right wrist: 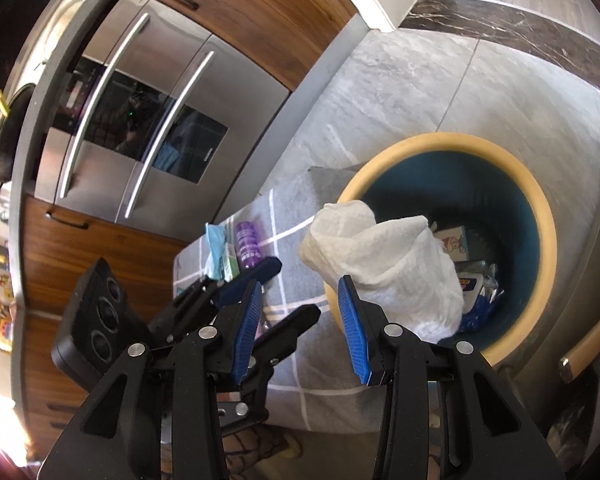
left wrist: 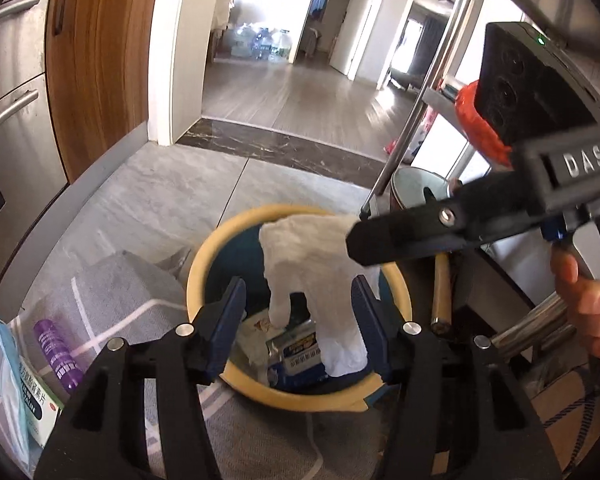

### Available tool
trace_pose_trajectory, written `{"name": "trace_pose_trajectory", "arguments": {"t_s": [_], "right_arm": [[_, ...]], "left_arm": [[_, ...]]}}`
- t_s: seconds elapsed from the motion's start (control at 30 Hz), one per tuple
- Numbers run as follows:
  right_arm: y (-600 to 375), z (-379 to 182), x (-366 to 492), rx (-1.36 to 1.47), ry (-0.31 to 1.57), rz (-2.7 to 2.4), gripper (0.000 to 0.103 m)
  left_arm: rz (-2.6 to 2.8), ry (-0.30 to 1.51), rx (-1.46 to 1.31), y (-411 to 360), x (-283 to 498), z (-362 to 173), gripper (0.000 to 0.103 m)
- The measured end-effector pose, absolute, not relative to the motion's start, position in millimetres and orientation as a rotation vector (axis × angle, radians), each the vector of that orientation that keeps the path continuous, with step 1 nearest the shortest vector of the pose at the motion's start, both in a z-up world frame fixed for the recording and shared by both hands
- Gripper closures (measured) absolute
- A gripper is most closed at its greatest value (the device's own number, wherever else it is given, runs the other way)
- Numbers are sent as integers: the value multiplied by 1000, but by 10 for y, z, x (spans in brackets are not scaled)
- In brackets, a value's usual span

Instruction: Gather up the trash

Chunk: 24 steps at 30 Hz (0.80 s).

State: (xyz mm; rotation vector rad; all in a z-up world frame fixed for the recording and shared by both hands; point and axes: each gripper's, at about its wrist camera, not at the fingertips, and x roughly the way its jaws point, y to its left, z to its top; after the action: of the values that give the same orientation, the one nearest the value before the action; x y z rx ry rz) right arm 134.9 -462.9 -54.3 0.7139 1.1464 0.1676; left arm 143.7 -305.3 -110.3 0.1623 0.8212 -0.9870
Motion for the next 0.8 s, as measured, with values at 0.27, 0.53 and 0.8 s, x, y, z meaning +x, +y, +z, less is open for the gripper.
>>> {"name": "trace_pose_trajectory", "arguments": {"t_s": [0.27, 0.53, 0.8], "right_arm": [[-4620, -471, 1339, 775, 1107, 259, 61], [-4620, -443, 1347, 782, 1090, 270, 61], [-4771, -461, 1307, 765, 1082, 128, 61]], "left_arm": [[-1090, 853, 69, -3013, 1501, -1116, 49], [-1063, 852, 135, -3076, 1437, -1157, 98], [-965, 894, 269, -3150, 1471, -1350, 98]]}}
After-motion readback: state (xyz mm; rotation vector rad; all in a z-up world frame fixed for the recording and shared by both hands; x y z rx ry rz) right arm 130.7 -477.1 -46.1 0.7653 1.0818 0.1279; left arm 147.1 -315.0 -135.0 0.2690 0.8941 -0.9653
